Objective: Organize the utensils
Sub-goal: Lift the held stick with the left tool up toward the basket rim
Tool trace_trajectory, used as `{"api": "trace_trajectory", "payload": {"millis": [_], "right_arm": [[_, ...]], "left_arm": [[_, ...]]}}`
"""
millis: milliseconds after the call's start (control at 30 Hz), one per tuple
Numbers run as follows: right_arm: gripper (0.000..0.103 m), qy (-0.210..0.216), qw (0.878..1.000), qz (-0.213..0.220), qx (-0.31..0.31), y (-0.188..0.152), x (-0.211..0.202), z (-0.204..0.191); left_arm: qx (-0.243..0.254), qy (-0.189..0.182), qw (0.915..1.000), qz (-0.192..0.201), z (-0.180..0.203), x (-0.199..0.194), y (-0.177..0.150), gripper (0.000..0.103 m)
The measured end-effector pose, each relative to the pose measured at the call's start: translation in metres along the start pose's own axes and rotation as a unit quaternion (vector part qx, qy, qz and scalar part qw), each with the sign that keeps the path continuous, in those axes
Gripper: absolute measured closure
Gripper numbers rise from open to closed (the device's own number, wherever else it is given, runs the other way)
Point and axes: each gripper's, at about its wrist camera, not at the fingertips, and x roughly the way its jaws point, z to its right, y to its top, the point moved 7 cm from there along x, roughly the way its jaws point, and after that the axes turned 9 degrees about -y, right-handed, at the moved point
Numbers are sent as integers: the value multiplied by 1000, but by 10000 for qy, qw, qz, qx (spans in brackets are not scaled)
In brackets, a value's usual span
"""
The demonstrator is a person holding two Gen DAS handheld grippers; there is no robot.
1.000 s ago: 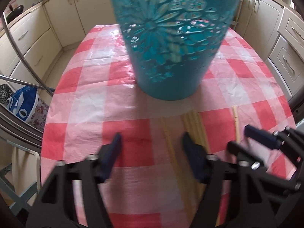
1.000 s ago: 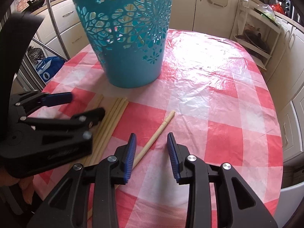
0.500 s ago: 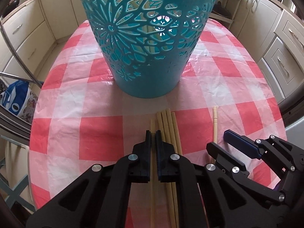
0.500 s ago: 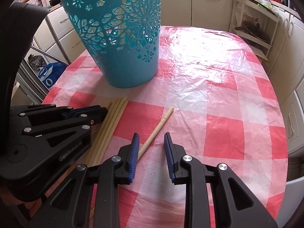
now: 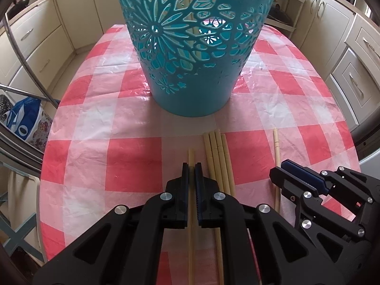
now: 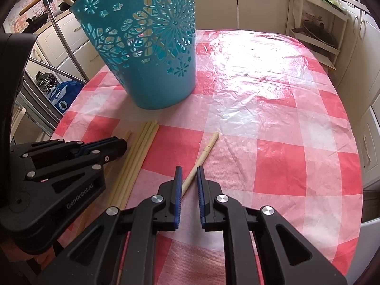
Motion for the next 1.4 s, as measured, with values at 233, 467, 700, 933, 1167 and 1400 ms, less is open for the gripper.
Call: {"api": "trace_trajectory", "payload": {"millis": [233, 467, 700, 933, 1167, 1400], "right_arm": [[90, 23, 10000, 2, -22, -1, 0, 0], [90, 11, 10000, -21, 0, 1, 1, 0], [90, 52, 10000, -8, 12, 1, 0, 2], [91, 104, 9999, -25, 60, 1, 0, 3], [91, 79, 9999, -3, 99, 3, 2, 3], [91, 108, 9999, 95, 87, 1, 2, 2]], "left_arm": [[23, 69, 10000, 4, 4, 2, 1, 97], [137, 103, 9998, 57, 6, 2, 0, 98], [-110, 23, 9996, 266, -2, -4, -4, 98], [-428, -188, 9960, 755, -19, -30, -6, 98], [-590, -209, 9921, 1087, -27, -68, -11, 98], [-711, -184, 9880, 1360, -31, -108, -6, 98]]}}
